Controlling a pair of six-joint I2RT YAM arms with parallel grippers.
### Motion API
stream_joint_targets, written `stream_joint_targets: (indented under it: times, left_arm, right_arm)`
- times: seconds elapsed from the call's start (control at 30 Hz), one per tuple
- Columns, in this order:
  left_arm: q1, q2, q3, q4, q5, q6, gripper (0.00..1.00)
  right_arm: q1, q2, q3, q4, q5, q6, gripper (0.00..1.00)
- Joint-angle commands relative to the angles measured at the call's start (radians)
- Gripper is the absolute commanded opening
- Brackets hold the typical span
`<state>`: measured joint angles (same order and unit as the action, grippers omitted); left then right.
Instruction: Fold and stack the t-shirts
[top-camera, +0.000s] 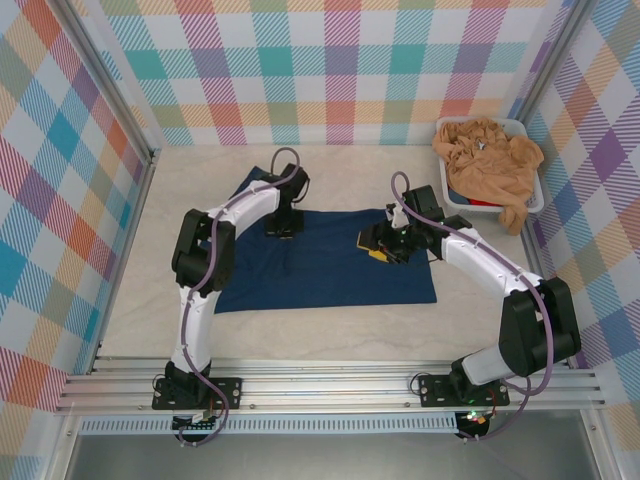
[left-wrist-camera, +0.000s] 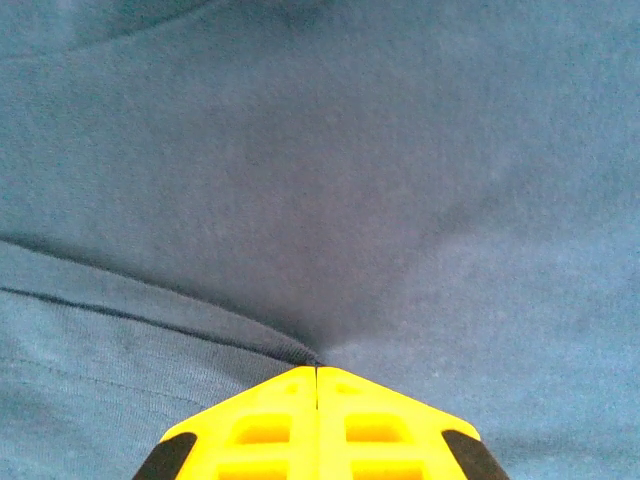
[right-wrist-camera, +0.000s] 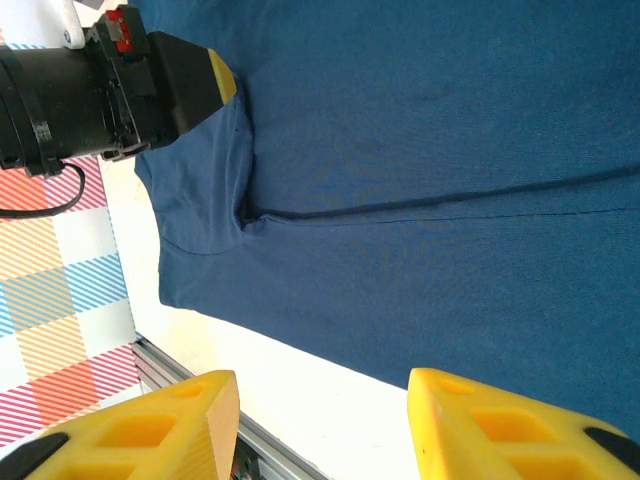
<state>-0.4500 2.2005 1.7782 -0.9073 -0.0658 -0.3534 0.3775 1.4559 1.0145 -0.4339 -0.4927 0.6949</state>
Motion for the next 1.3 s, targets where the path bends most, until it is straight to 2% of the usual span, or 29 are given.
stream_joint_targets:
  times: [0.0, 0.23, 0.4, 0.53, 0.63, 0.77, 0.83, 0.93, 1.13, 1.27]
  left_arm:
    - [-0.026, -0.032, 0.018, -0.043, -0.039, 0.04, 0.0]
    - [-0.042, -0.02, 0.016, -0.047, -0.075, 0.057, 0.0]
    - [-0.042, -0.033, 0.047, -0.052, -0.088, 0.043, 0.34]
    - [-0.042, -0.112, 0.063, -0.036, -0.074, 0.004, 0.42]
    - [-0.03, -0.193, 0.016, -0.018, -0.037, -0.059, 0.41]
    - [0.033, -0.327, -0.192, 0.046, 0.061, -0.175, 0.35]
    - [0.087, -0.405, -0.331, 0.09, 0.09, -0.221, 0.29]
    - [0.187, -0.487, -0.492, 0.137, 0.138, -0.248, 0.23]
    - [0.365, -0.495, -0.673, 0.231, 0.218, -0.268, 0.15]
    - [0.426, -0.416, -0.699, 0.281, 0.195, -0.253, 0.13]
  right_arm:
    - [0.004, 0.0, -0.005, 0.018, -0.03, -0.005, 0.48]
    - [0.004, 0.012, -0.004, 0.015, -0.035, -0.006, 0.48]
    - [0.003, 0.011, -0.012, -0.004, -0.009, -0.006, 0.48]
    - [-0.03, -0.006, -0.051, -0.029, 0.072, 0.028, 0.48]
    - [-0.085, -0.028, -0.091, -0.044, 0.142, 0.063, 0.43]
    - [-0.16, 0.012, -0.103, -0.06, 0.183, 0.075, 0.38]
    - [-0.198, 0.062, -0.098, -0.046, 0.201, 0.073, 0.33]
    - [-0.222, 0.136, -0.077, -0.045, 0.234, 0.065, 0.3]
    - [-0.243, 0.273, -0.008, -0.119, 0.329, 0.052, 0.28]
    - [-0.256, 0.323, 0.016, -0.216, 0.379, 0.046, 0.27]
